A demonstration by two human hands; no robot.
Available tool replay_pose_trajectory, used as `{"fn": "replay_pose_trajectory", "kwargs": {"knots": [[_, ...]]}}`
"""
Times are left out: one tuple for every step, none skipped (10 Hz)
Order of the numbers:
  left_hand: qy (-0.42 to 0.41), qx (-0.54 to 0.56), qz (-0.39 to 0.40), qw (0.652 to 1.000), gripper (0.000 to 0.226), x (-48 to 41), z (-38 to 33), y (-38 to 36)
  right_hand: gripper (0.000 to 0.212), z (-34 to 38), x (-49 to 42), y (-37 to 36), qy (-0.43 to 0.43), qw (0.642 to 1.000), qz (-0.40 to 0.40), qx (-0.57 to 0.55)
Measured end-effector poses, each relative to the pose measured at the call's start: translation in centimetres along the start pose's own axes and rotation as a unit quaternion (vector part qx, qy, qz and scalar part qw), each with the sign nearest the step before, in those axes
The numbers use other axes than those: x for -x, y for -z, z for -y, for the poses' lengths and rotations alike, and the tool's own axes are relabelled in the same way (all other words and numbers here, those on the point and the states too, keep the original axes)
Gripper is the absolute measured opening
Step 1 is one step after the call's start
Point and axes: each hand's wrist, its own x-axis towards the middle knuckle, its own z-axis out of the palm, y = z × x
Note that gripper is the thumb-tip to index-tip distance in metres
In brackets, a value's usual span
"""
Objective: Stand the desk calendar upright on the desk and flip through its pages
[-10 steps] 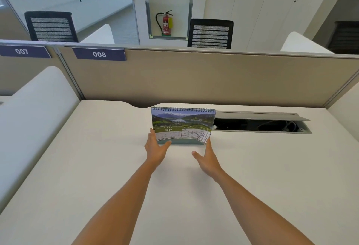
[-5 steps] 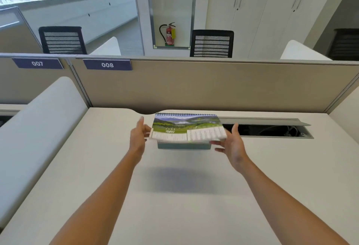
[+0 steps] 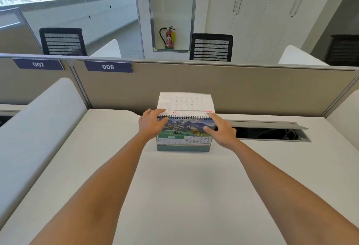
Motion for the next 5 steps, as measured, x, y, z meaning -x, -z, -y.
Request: {"fn": "replay_pose_trajectory", "kwargs": {"knots": [[-0.033,-0.030,-0.003,0.999,0.042,-0.1,1.3,-0.6,0.074,-0.9,0.0,-0.9,0.026,0.997,0.011,0.071],[-0.043,-0.030,-0.002,0.999,0.045,0.1,1.6,-1.2,0.086,-1.2,0.0,-1.5,0.032,0.992,0.025,0.123],[-0.039,-0.046,0.018,0.998,0.055,-0.1,1.9,-1.8,0.091,-1.4,0.1,-1.9,0.044,0.986,0.039,0.154],[-0.028,-0.041,0.011,0.999,0.066,0.5,1.6,-1.6,0.092,-1.2,0.8,-1.6,0.055,0.986,0.022,0.154],[-0.041,-0.020,-0.056,0.997,0.073,1.9,1.6,-2.5,0.090,-2.0,2.0,-2.2,0.073,0.988,-0.005,0.138]]}}
